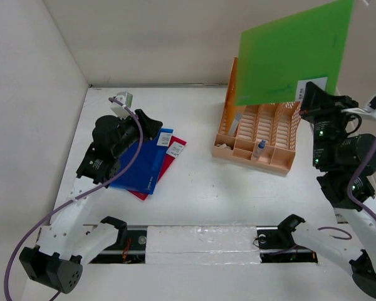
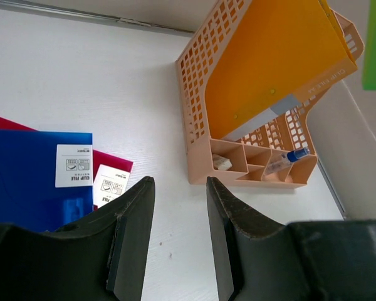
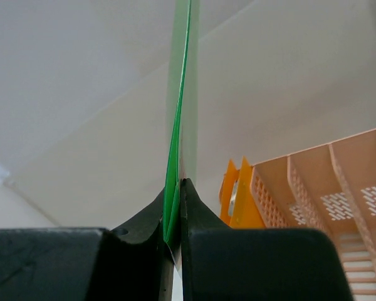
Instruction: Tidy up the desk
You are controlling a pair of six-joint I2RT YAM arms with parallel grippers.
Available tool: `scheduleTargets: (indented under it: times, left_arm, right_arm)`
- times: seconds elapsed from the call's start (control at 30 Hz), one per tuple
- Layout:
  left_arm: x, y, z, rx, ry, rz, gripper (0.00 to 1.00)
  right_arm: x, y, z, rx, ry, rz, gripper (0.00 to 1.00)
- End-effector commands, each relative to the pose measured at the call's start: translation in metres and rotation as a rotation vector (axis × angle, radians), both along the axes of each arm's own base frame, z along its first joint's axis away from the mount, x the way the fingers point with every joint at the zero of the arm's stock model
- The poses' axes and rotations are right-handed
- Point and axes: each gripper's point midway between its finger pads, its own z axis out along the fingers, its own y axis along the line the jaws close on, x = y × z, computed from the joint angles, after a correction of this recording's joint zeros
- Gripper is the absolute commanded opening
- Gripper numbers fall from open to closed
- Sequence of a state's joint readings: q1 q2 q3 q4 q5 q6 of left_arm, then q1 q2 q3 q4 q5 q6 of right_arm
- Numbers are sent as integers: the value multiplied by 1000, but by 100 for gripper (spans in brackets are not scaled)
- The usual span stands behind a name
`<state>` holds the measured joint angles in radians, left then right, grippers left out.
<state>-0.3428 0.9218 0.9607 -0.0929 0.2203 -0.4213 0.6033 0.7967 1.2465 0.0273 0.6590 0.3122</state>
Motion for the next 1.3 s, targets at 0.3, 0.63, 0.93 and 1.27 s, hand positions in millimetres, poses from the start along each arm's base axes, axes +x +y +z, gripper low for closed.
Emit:
scheduleTargets:
  times: [0.3,0.63,0.93,1.27]
  left_arm:
    - [1,-4,16,-30,-59,-25,35]
    - [2,-4,12,-24,-46,-19,35]
    - [6,-7,9,-19,-36,-30,35]
    - [11,-7,3,-13,-18,-19,35]
  right_arm:
    - [-1,-59,0,23,99,-349,0]
    - [50,-12,-46,-159,235,-242,0]
    - [-10,-35,7,32,-25,-134,0]
    - [-37,-79,33,110,-88,-307,0]
